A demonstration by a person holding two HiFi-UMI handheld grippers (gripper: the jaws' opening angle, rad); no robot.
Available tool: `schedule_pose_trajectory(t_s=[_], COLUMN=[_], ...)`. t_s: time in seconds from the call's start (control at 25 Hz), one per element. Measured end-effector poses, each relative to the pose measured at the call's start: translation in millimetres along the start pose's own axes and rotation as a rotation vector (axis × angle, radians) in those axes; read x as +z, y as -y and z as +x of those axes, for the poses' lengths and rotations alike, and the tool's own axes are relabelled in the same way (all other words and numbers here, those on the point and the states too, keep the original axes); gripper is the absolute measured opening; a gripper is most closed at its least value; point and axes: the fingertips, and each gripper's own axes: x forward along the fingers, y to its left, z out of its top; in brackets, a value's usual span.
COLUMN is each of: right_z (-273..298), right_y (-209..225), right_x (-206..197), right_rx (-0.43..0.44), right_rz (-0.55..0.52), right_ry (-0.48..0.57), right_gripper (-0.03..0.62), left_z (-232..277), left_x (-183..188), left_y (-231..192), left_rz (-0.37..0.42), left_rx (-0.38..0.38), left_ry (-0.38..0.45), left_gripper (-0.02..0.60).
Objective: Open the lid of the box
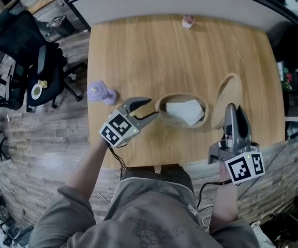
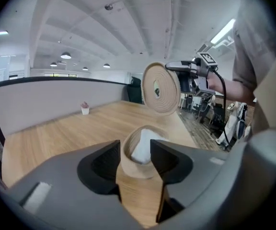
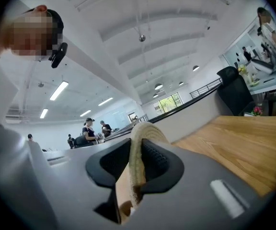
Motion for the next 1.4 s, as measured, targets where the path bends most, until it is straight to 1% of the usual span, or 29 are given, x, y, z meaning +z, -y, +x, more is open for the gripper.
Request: schedule_pose_trajectory(t_s=[0.12, 0.28, 0.4, 0.44, 0.52, 0.6, 0.72, 0.84, 0.92, 1.0, 1.08, 1.2, 1.24, 1.4], right_z=[-8.1, -22.7, -31.6, -32.8, -34.1, -35.0, -40.7, -47.7, -49.3, -51.3, -54.2, -57.8, -58.2, -58.5], right_y=[-31.1, -69.0, -91.6, -99.9, -115.3, -129.0, -146.9, -160.7, -164.4, -166.1, -169.0, -174.2, -174.1, -171.5], right_x=[35.0, 78.8, 104.4, 111.5, 122.7, 129.8, 135.5, 141.5, 145.0, 143.8, 139.3, 134.2, 132.3, 124.0], right_rx=[0.074, 0.150, 0.192, 0.208, 0.233, 0.252, 0.277, 0.304, 0.317, 0.328, 0.342, 0.349, 0.346, 0.341], right_rz=[0.035, 0.016, -0.007, -0.017, -0.044, -0.076, -0.111, -0.136, -0.148, -0.159, -0.185, -0.239, -0.244, -0.240], right_ry=[0.049, 0.112, 0.149, 0.157, 0.169, 0.177, 0.185, 0.179, 0.165, 0.151, 0.138, 0.120, 0.113, 0.073], right_gripper=[0.081, 0.081, 0.081, 0.081, 0.081, 0.081, 0.081, 0.081, 0.081, 0.081, 0.081, 0.081, 0.081, 0.081], left_z=[-23.8, -57.2, -84.6, -94.2, -112.1, -126.7, -145.8, -166.1, -173.8, -178.4, -184.5, -195.7, -198.3, -203.6], left_x=[43.6, 98.3, 137.4, 148.8, 171.0, 187.1, 200.7, 216.4, 224.5, 225.5, 223.1, 219.4, 217.9, 215.1], left_y=[7.8, 16.3, 16.7, 16.6, 18.1, 20.7, 25.8, 32.4, 35.4, 39.1, 41.8, 40.0, 38.6, 41.3], left_rz=[0.019, 0.063, 0.056, 0.055, 0.075, 0.101, 0.142, 0.140, 0.171, 0.180, 0.162, 0.072, 0.060, 0.064], left_rx=[0.022, 0.091, 0.162, 0.180, 0.211, 0.246, 0.304, 0.355, 0.372, 0.382, 0.397, 0.417, 0.419, 0.423], left_ry=[0.080, 0.167, 0.253, 0.277, 0.309, 0.308, 0.278, 0.298, 0.303, 0.301, 0.308, 0.339, 0.347, 0.331], left_gripper=[0.186, 0.147, 0.075, 0.071, 0.069, 0.069, 0.069, 0.055, 0.044, 0.044, 0.043, 0.014, 0.000, 0.000])
